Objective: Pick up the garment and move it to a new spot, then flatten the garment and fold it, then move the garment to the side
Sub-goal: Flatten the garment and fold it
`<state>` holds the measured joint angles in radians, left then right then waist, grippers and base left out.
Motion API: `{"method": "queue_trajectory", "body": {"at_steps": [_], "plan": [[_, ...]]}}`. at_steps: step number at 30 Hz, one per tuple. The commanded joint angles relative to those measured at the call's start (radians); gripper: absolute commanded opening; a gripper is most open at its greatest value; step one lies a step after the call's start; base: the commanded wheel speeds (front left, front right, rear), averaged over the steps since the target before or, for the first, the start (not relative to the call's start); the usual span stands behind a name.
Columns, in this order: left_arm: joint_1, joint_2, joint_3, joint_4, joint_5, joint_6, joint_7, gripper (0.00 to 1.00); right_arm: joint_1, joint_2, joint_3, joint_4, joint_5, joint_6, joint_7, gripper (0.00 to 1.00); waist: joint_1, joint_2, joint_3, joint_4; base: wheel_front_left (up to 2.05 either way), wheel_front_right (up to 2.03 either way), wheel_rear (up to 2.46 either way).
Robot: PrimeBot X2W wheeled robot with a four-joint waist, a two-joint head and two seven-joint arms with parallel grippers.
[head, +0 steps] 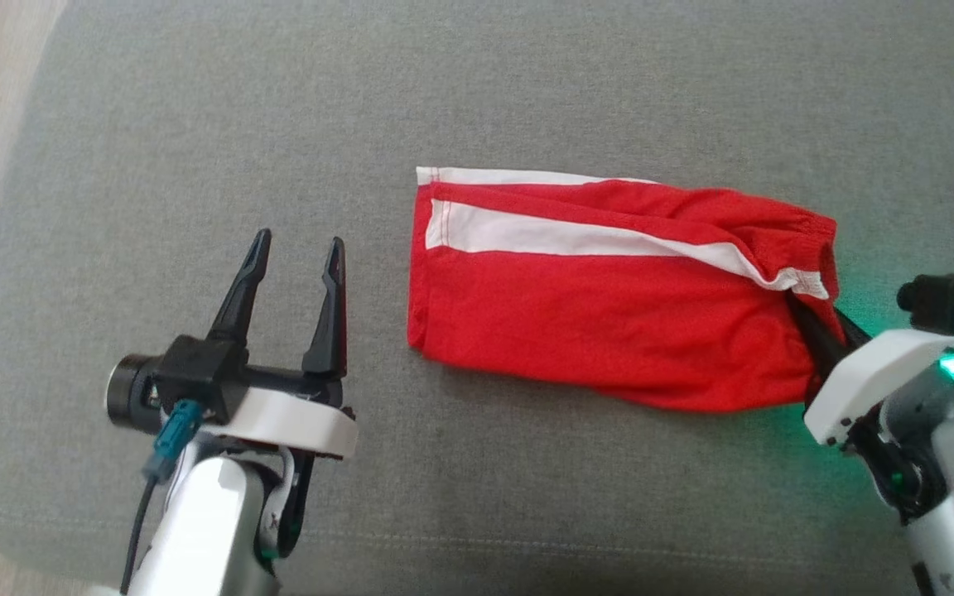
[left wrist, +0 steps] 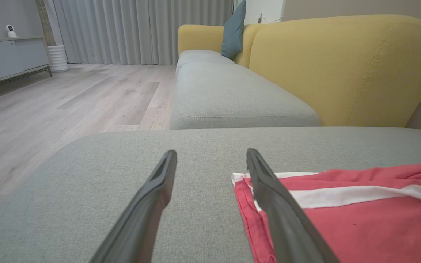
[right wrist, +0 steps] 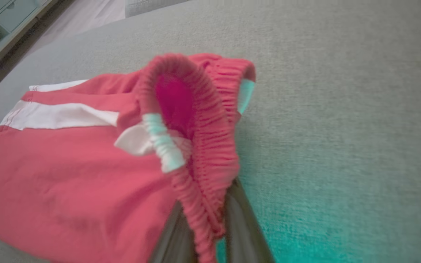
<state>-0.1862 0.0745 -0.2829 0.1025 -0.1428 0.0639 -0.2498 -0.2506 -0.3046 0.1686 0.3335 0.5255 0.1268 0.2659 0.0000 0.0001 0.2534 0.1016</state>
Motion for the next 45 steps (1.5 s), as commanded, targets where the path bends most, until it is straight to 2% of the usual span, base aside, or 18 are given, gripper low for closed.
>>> {"method": "queue_trajectory", "body": {"at_steps": [1,4,8,13,18,23,28,34,35,36,40,44,45], "plan": [[-0.015,0.005,0.034,-0.027,0.006,-0.004,-0.012,1.0,-0.01,-0.017,0.01,-0.045,0.013,0.004,0.005,0.0,0.0,-0.0001,-0.003,-0.003,0.0,0.0,0.0],[-0.012,0.005,0.037,-0.025,0.006,-0.004,-0.012,1.0,-0.006,-0.029,0.019,-0.082,0.046,0.004,0.043,0.0,0.0,-0.0001,-0.007,-0.008,0.0,0.0,0.0],[-0.01,0.004,0.039,-0.021,0.006,-0.006,-0.012,1.0,-0.016,-0.005,0.032,-0.156,0.237,0.004,0.18,0.0,0.0,-0.0001,-0.014,-0.006,0.0,0.0,0.0],[-0.012,0.003,0.038,-0.015,0.003,-0.012,-0.012,1.0,-0.055,0.07,-0.01,-0.226,0.522,0.004,0.4,0.0,0.0,-0.0001,-0.014,0.012,0.0,0.0,0.0],[-0.023,-0.002,0.034,-0.015,0.001,-0.013,-0.012,1.0,-0.135,0.176,-0.026,-0.189,0.644,0.004,0.495,0.0,0.0,-0.0001,0.0,0.045,0.0,0.0,0.0],[-0.03,-0.007,0.032,-0.015,0.0,-0.013,-0.012,1.0,-0.23,0.24,0.029,-0.076,0.632,0.004,0.465,0.0,0.0,-0.0001,0.017,0.077,0.0,0.0,0.0],[-0.033,-0.011,0.025,-0.01,-0.002,-0.015,-0.012,1.0,-0.295,0.253,0.122,0.058,0.59,0.004,0.332,0.0,0.0,-0.0001,0.023,0.104,0.0,0.0,0.0],[-0.031,-0.015,0.024,-0.006,0.0,-0.016,-0.012,1.0,-0.343,0.254,0.308,0.162,0.671,0.004,0.159,0.0,0.0,-0.0001,0.029,0.113,0.0,0.0,0.0],[-0.031,-0.015,0.024,-0.005,0.001,-0.015,-0.012,1.0,-0.351,0.254,0.328,0.171,0.671,0.004,0.126,0.26,0.0,-0.0001,0.03,0.112,0.0,0.0,0.0],[-0.032,-0.015,0.023,-0.005,0.002,-0.015,-0.012,1.0,-0.358,0.254,0.347,0.18,0.674,0.004,0.098,1.0,0.0,-0.0001,0.03,0.111,0.0,0.0,0.0],[-0.036,-0.016,0.023,-0.004,0.005,-0.017,-0.012,1.0,-0.385,0.254,0.424,0.17,0.701,0.004,-0.029,1.0,0.0,-0.0001,0.035,0.104,0.0,0.0,0.0],[-0.039,-0.017,0.028,-0.006,0.008,-0.018,-0.012,1.0,-0.419,0.254,0.503,0.153,0.635,0.004,-0.166,1.0,0.0,-0.0001,0.038,0.094,0.0,0.0,0.0],[-0.039,-0.017,0.028,-0.006,0.008,-0.018,-0.012,1.0,-0.419,0.254,0.503,0.153,0.635,0.004,-0.166,1.0,0.0,-0.0001,0.038,0.094,0.0,0.0,0.0]]}}
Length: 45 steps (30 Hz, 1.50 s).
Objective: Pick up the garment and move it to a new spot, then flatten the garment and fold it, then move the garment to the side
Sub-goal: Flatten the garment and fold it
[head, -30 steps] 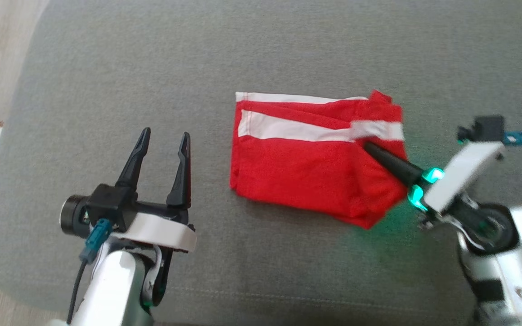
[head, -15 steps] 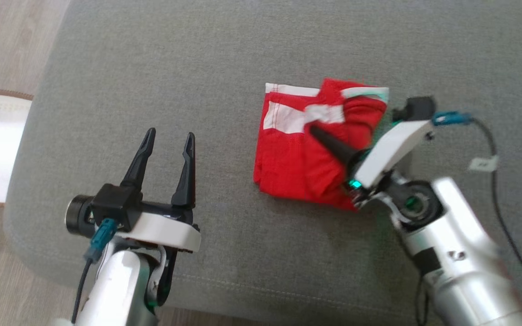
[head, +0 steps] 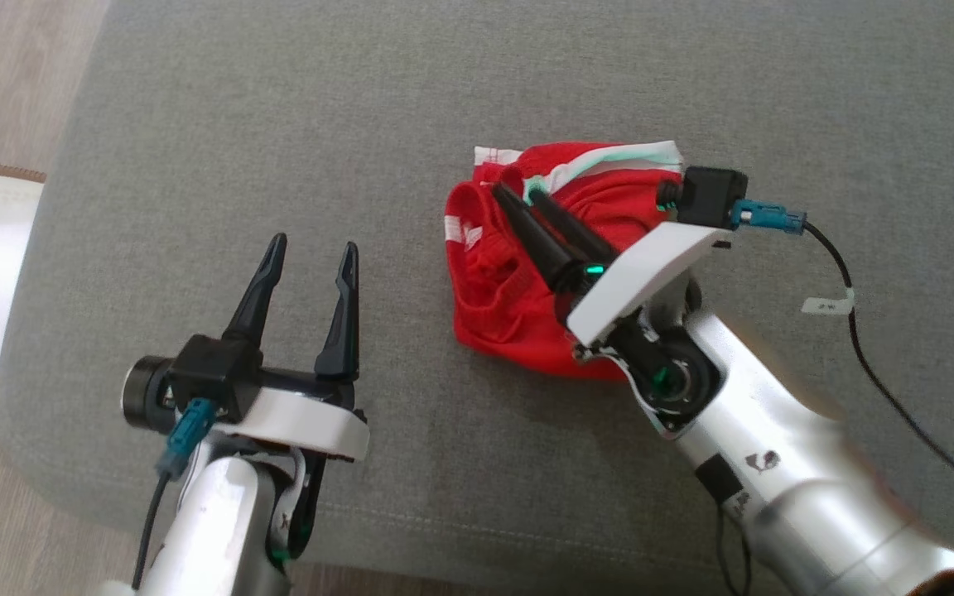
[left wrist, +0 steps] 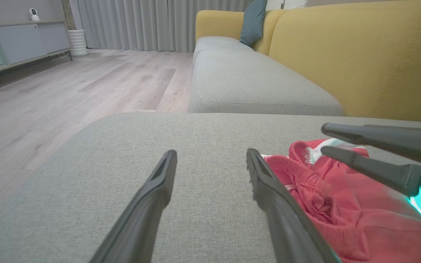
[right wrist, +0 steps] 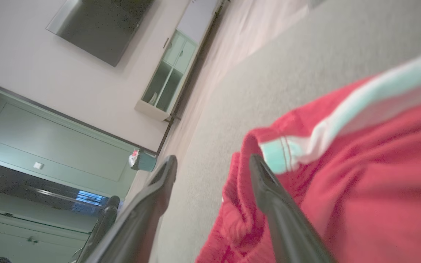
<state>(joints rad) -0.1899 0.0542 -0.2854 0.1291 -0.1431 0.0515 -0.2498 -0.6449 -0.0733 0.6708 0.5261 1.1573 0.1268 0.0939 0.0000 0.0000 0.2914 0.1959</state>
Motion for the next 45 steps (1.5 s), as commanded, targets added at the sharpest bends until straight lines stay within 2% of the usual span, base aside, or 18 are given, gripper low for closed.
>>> {"method": "queue_trajectory", "body": {"at_steps": [1,5,8,13,19,23,29,37,45], "plan": [[-0.036,0.003,0.031,-0.033,0.009,-0.005,-0.012,1.0,-0.033,0.02,0.016,-0.041,-0.03,0.004,-0.035,1.0,0.0,0.0,0.0,-0.003,0.0,0.0,0.0],[-0.032,0.003,0.039,-0.035,0.013,-0.003,-0.012,1.0,-0.054,-0.037,0.06,-0.044,-0.182,0.004,-0.208,1.0,0.0,0.0,-0.003,-0.016,0.0,0.0,0.0],[-0.026,0.006,0.048,-0.034,0.016,0.001,-0.012,1.0,-0.042,-0.09,0.047,-0.032,-0.278,0.004,-0.302,1.0,0.0,0.0,-0.009,-0.034,0.0,0.0,0.0],[-0.013,0.017,0.07,-0.038,0.016,0.01,-0.012,1.0,0.039,-0.168,-0.075,-0.042,-0.391,0.004,-0.347,1.0,0.0,0.0,-0.025,-0.075,0.0,0.0,0.0],[0.01,0.038,0.102,-0.044,0.011,0.021,-0.012,1.0,0.223,-0.22,-0.301,-0.115,-0.524,0.004,-0.354,1.0,0.0,0.0,-0.047,-0.129,0.0,0.0,0.0],[0.025,0.052,0.121,-0.05,0.006,0.028,-0.012,1.0,0.34,-0.205,-0.427,-0.209,-0.626,0.004,-0.342,1.0,0.0,0.0,-0.055,-0.157,0.0,0.0,0.0],[0.041,0.066,0.129,-0.049,0.004,0.035,-0.012,1.0,0.465,-0.147,-0.54,-0.374,-0.766,0.004,-0.26,1.0,0.0,0.0,-0.077,-0.178,0.0,0.0,0.0],[0.097,0.077,0.126,-0.043,-0.001,0.047,0.005,1.0,0.61,-0.088,-0.595,-0.541,-0.866,0.004,-0.151,1.0,0.0,0.0,-0.154,-0.194,0.0,0.0,0.0],[0.154,0.082,0.124,-0.054,-0.008,0.06,0.024,1.0,0.694,-0.068,-0.615,-0.623,-0.899,0.004,-0.09,1.0,0.0,0.0,-0.217,-0.2,0.0,0.0,0.0]]}}
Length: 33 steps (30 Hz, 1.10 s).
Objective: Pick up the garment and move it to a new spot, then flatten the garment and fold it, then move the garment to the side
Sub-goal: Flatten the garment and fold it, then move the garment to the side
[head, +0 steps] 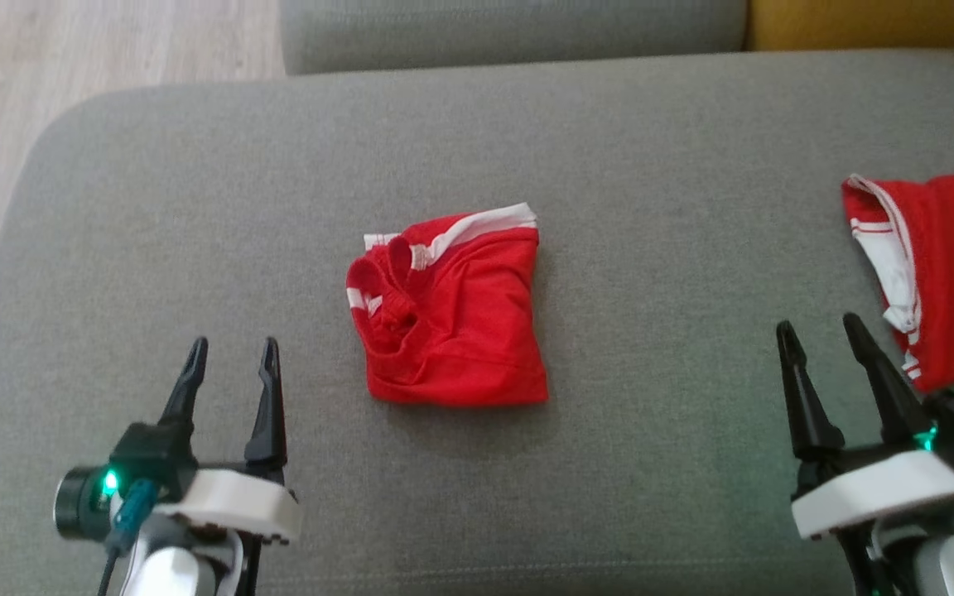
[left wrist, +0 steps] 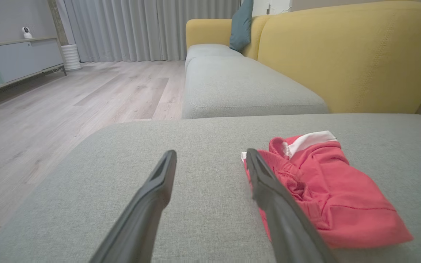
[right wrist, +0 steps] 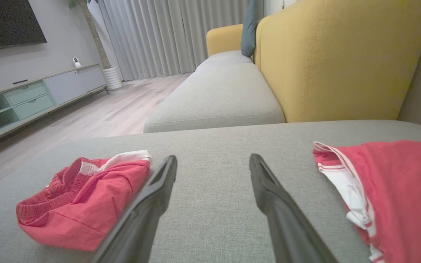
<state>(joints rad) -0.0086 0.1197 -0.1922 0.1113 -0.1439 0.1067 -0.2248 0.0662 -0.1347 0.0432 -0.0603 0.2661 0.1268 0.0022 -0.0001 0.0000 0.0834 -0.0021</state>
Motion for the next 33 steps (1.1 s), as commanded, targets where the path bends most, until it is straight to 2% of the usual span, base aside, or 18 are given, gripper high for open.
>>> {"method": "queue_trajectory", "body": {"at_steps": [1,13,33], "plan": [[-0.02,0.018,0.031,-0.039,-0.008,0.007,0.001,1.0,-0.009,-0.005,0.011,-0.044,-0.009,0.004,0.008,1.0,0.0001,0.0,-0.016,-0.002,0.0,0.0,0.0],[0.028,0.023,0.025,-0.05,-0.022,0.02,0.023,1.0,0.044,0.009,-0.008,-0.094,-0.024,0.004,0.054,1.0,0.0001,0.0,-0.061,-0.004,0.0,0.0,0.0],[0.021,0.036,0.017,-0.056,-0.026,0.038,0.026,1.0,0.045,0.019,-0.016,-0.104,-0.026,0.004,0.063,1.0,0.0001,0.0,-0.058,-0.006,0.0,0.0,0.0]]}}
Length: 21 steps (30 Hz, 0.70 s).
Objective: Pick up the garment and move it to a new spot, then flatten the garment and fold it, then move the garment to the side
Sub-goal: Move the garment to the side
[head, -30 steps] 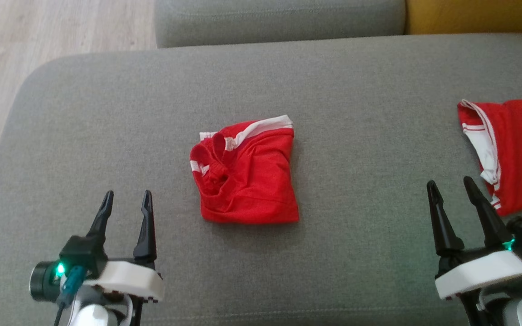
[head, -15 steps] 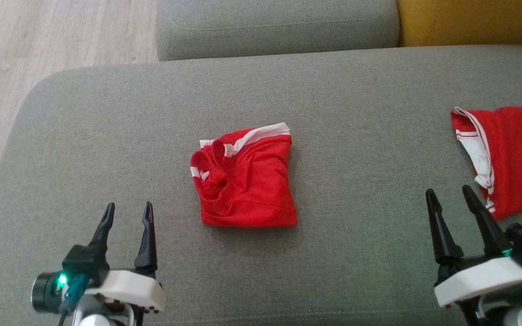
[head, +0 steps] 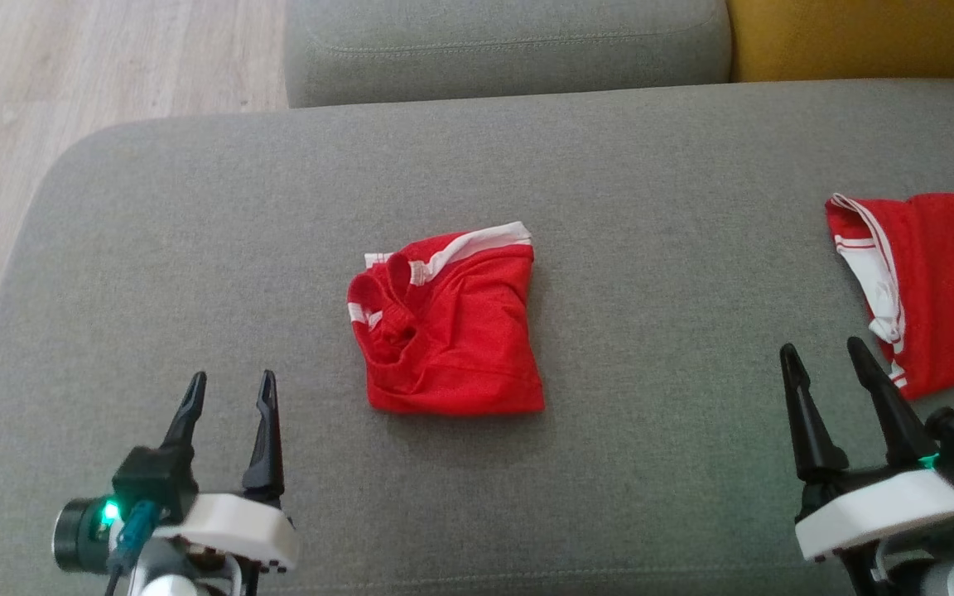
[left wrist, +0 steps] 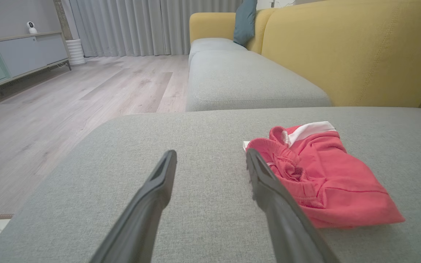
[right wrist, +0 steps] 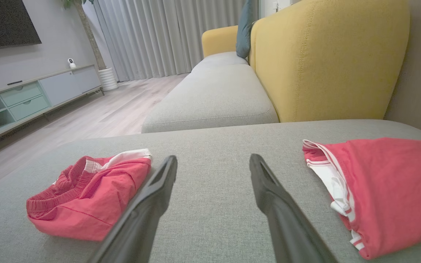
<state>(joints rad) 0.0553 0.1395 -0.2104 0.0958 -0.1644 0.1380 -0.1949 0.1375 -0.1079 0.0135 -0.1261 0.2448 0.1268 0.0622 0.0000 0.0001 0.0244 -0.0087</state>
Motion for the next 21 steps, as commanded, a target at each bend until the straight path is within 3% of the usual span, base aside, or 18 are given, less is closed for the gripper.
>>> {"method": "queue_trajectory", "body": {"at_steps": [1,12,21], "plan": [[-0.045,0.018,0.034,-0.042,-0.006,0.008,-0.005,1.0,-0.028,-0.008,0.012,-0.038,-0.004,0.004,0.003,1.0,0.0,-0.0001,0.003,0.002,0.0,0.0,0.0],[-0.095,0.02,0.017,-0.067,0.003,0.007,-0.016,1.0,-0.083,-0.015,0.015,0.015,0.01,0.004,0.038,1.0,0.0,-0.0001,0.057,0.052,0.0,0.0,0.0],[-0.2,-0.004,-0.021,-0.068,0.015,-0.014,-0.05,1.0,-0.294,-0.013,0.136,0.243,0.055,0.004,0.029,1.0,0.0,-0.0001,0.154,0.175,0.0,0.0,0.0]]}}
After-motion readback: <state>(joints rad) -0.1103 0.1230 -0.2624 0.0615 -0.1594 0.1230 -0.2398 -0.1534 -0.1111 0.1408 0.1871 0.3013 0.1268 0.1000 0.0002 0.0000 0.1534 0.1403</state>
